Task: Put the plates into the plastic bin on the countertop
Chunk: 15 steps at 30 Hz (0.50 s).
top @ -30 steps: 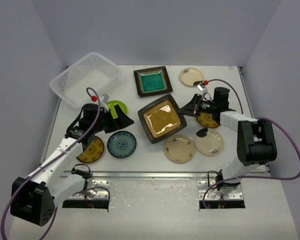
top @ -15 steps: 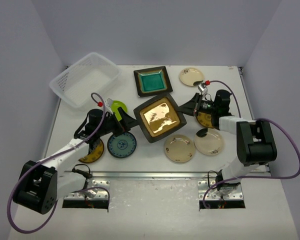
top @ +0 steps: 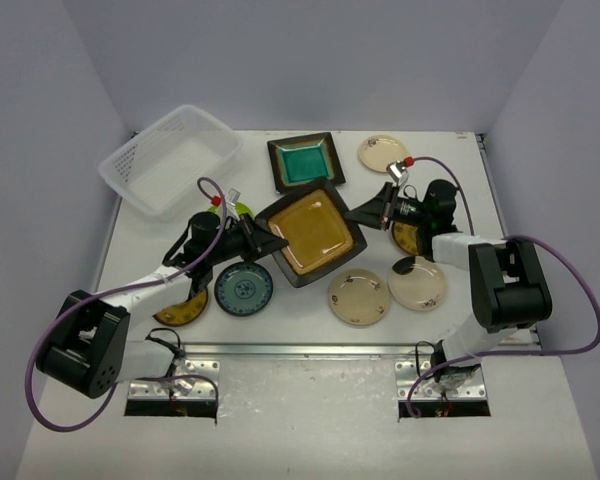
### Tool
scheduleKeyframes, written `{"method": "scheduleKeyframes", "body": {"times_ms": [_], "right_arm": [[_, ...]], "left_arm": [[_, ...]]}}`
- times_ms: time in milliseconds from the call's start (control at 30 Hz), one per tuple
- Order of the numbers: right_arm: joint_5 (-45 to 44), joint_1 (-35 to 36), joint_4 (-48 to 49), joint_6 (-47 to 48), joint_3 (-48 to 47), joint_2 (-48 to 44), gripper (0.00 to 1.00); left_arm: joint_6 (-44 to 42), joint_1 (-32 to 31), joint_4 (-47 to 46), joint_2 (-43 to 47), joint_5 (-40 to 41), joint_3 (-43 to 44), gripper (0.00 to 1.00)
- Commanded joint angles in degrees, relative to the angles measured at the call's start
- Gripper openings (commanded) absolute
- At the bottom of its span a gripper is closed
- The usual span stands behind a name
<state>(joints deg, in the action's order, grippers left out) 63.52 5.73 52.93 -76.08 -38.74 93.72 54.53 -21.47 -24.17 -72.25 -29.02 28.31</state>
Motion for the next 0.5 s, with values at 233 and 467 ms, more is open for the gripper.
{"method": "scheduleKeyframes", "body": {"times_ms": [233,467], "right_arm": [[2.74,0.86,11.40,-6.29,-0.46,0.56,0.03],[2.66,-2.77,11.23,-5.48,2.33,2.21,0.99]], "left_arm": [[-0.26,-0.16,-4.74,2.65,1.44,6.51,0.00],[4.55,6.46,-1.45,4.20,-2.74,13.48,0.00]]}}
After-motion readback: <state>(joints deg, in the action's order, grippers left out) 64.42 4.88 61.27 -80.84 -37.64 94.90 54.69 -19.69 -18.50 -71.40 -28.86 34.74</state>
